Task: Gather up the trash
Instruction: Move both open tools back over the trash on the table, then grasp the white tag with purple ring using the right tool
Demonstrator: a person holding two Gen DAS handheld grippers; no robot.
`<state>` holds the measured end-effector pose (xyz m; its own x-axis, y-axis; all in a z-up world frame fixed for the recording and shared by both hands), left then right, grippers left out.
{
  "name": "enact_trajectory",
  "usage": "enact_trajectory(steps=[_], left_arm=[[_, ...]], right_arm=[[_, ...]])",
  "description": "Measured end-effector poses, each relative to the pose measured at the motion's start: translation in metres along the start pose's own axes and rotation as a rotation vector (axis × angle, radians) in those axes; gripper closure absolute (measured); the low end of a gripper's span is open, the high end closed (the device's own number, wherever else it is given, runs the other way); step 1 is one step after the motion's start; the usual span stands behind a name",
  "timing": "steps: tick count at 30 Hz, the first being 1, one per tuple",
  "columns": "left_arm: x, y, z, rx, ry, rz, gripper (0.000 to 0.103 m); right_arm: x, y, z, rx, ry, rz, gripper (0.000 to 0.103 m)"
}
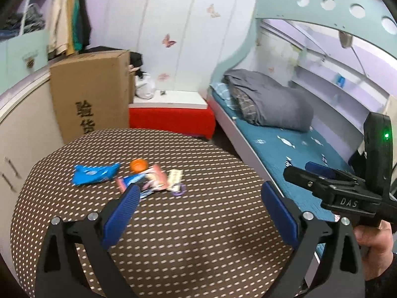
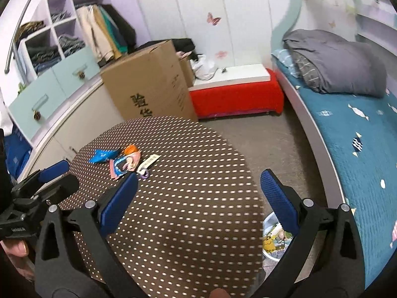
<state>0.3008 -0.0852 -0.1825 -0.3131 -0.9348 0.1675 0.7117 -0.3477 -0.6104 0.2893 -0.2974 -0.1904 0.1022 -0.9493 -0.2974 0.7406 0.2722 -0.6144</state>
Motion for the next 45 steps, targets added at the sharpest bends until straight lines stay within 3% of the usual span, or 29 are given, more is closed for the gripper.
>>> enact_trajectory(steps=[15, 20, 24, 28, 30, 35, 45], left_arm=[[-0.081, -0.002, -0.035, -0.042, -0.120, 0.116, 0.007], [-0.096, 0.006, -0.046, -0.068, -0.141, 0.143, 0.007], [-0.103, 0.013, -0.049, -0.082, -0.145, 0.153, 0.007], [-0.107, 0.025, -0.048, -0.095, -0.136, 0.157, 0.007], [-0.107, 0.033, -0.044, -0.100, -0.127, 0.157, 0.007], [-0.099, 0.061, -0.030, -0.108, -0.064, 0.150, 0.007], [-0.076, 0.122, -0.020, -0.161, 0.141, 0.132, 0.007]], right_arm=[[-0.055, 0.087, -0.018, -0.149, -0.122, 0.025, 0.007], [-0.069, 0.124, -0.027, -0.210, -0.174, 0.032, 0.028], [-0.078, 0.146, -0.033, -0.243, -0.209, 0.035, 0.037], [-0.088, 0.161, -0.034, -0.245, -0.238, 0.038, 0.057], [-0.094, 0.164, -0.033, -0.241, -0.265, 0.041, 0.074], [-0.094, 0.161, -0.037, -0.235, -0.306, 0.041, 0.080], [-0.050, 0.144, -0.034, -0.223, -0.215, 0.049, 0.080]])
Point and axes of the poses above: each gripper's, at about its wrist camera, not at the fingertips, and y roughly the way its jaws point, x to its right, z to its top, the point moved 7 cm from there along y, roughly the way its jaws point, and after that the axes turned 3 degrees about z, right-handed, at the moved point
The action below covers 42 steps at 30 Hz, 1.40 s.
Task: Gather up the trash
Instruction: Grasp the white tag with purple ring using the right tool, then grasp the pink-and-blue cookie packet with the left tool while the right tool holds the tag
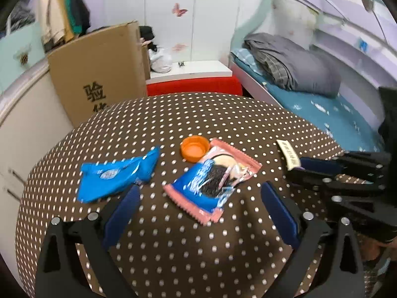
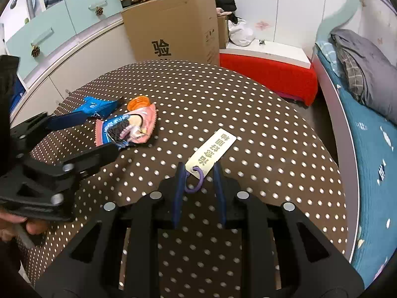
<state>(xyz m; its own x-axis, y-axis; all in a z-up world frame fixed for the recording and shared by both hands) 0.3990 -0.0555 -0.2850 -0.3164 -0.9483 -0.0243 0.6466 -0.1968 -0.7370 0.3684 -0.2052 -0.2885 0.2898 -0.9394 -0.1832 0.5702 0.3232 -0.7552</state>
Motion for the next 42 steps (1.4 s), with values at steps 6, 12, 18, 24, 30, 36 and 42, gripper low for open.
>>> enact_trajectory(steps=[6, 12, 18, 24, 30, 36, 42], left_arm=[[0.017, 0.011, 0.007, -0.013, 0.104, -0.010, 0.025], [0.026, 0.017, 0.002, -0.048, 0.101, -0.035, 0.063], [0.030, -0.001, -0.017, -0.039, 0.040, -0.048, 0.066], [0.035, -0.024, -0.038, -0.033, -0.007, -0.055, 0.068], [0.044, -0.045, -0.046, -0.025, -0.031, -0.079, 0.082], [0.054, -0.048, -0.054, -0.035, -0.014, -0.070, 0.074], [0.057, -0.041, -0.045, -0.032, -0.012, -0.046, 0.027]], right_arm=[[0.008, -0.009, -0.009, 0.005, 0.025, 0.006, 0.080], [0.011, -0.016, -0.016, 0.013, 0.046, 0.013, 0.080], [0.019, -0.030, -0.029, 0.032, 0.094, 0.027, 0.080], [0.024, -0.054, -0.042, 0.063, 0.105, 0.047, 0.080], [0.032, -0.079, -0.047, 0.099, 0.107, 0.049, 0.080], [0.038, -0.096, -0.051, 0.124, 0.115, 0.056, 0.080], [0.039, -0.102, -0.058, 0.123, 0.112, 0.054, 0.080]])
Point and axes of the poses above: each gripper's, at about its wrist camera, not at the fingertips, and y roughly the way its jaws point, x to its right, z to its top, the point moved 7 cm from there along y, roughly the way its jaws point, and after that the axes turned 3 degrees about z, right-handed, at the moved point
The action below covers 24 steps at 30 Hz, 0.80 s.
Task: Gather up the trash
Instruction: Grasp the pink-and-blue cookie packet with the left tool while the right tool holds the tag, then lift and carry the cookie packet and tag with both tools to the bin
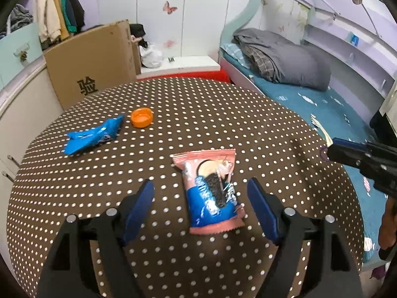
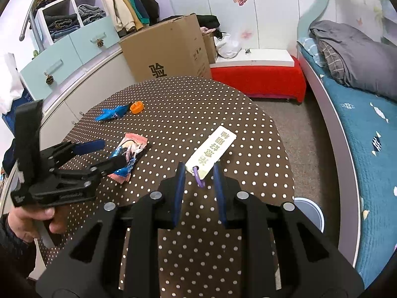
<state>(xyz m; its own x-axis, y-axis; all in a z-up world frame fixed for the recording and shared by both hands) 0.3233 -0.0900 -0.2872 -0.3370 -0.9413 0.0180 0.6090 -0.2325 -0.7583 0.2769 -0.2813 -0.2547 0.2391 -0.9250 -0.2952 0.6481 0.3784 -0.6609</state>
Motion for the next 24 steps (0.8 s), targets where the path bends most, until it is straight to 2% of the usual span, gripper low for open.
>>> enact_trajectory(steps=[1, 2, 3, 4, 7, 13, 24], left_arm=[[0.003, 0.005, 0.001, -0.012, 0.005, -0.010, 0.031], [0.006, 0.011, 0.001, -0.027, 0.015, -0.018, 0.039], [0.008, 0.015, 0.000, -0.044, 0.024, -0.020, 0.061], [0.011, 0.017, 0.002, -0.035, 0.046, -0.002, 0.063], [0.019, 0.016, 0.004, -0.044, 0.041, -0.042, 0.068], [0.037, -0.001, 0.017, 0.001, 0.045, -0.071, 0.068], [0.107, -0.042, 0.069, 0.112, 0.089, -0.188, 0.068]], right_arm=[[0.001, -0.001, 0.000, 0.001, 0.001, 0.000, 0.080], [0.001, -0.001, 0.000, 0.002, 0.003, 0.001, 0.080], [0.002, -0.002, 0.000, 0.004, 0.004, 0.001, 0.080], [0.003, -0.004, 0.001, 0.008, 0.006, 0.001, 0.080], [0.006, -0.009, 0.004, 0.021, 0.010, -0.004, 0.080], [0.020, -0.028, 0.011, 0.059, 0.022, -0.024, 0.080], [0.089, -0.089, 0.023, 0.172, 0.118, -0.114, 0.080]])
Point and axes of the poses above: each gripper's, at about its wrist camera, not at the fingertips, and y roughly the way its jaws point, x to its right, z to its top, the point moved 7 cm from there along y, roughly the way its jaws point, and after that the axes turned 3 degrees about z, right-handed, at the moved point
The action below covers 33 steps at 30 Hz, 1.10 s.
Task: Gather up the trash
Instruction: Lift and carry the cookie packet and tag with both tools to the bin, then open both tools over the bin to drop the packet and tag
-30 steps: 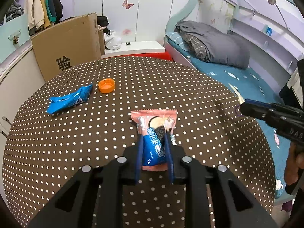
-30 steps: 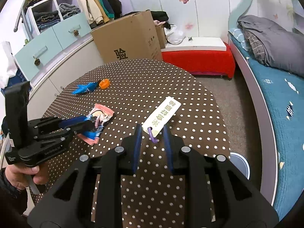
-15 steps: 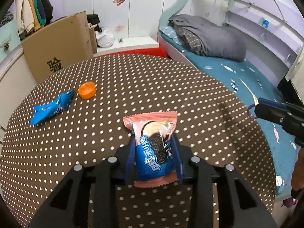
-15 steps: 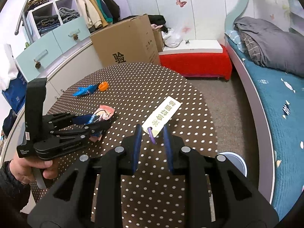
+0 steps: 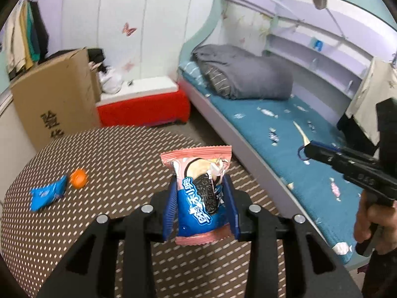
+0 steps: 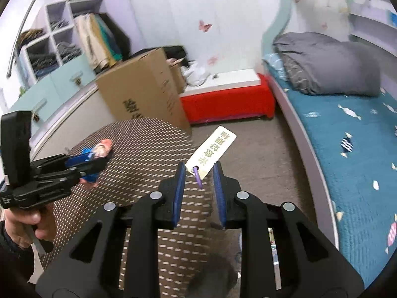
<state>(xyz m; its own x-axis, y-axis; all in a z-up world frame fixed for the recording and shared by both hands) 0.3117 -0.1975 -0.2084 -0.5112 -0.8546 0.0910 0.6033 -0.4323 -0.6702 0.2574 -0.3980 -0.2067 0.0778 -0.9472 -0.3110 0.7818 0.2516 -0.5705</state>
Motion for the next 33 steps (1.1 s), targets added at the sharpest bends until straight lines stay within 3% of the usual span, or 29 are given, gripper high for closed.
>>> enact_trajectory(steps=[9, 20, 23, 27, 33], left_arm=[[0.072, 0.016, 0.027, 0.012, 0.073, -0.089, 0.068], [0.141, 0.071, 0.023, -0.075, 0.159, -0.151, 0.068], [0.156, 0.092, 0.018, -0.114, 0.177, -0.161, 0.068], [0.169, 0.115, 0.012, -0.160, 0.211, -0.176, 0.068], [0.192, 0.155, -0.003, -0.251, 0.255, -0.194, 0.067]], right_arm=[[0.106, -0.020, -0.010, 0.014, 0.214, -0.086, 0.080], [0.184, 0.052, -0.072, -0.168, 0.408, -0.098, 0.077], [0.202, 0.074, -0.091, -0.211, 0.474, -0.086, 0.037], [0.219, 0.083, -0.111, -0.225, 0.549, -0.093, 0.034], [0.239, 0.058, -0.114, -0.159, 0.598, -0.110, 0.021]])
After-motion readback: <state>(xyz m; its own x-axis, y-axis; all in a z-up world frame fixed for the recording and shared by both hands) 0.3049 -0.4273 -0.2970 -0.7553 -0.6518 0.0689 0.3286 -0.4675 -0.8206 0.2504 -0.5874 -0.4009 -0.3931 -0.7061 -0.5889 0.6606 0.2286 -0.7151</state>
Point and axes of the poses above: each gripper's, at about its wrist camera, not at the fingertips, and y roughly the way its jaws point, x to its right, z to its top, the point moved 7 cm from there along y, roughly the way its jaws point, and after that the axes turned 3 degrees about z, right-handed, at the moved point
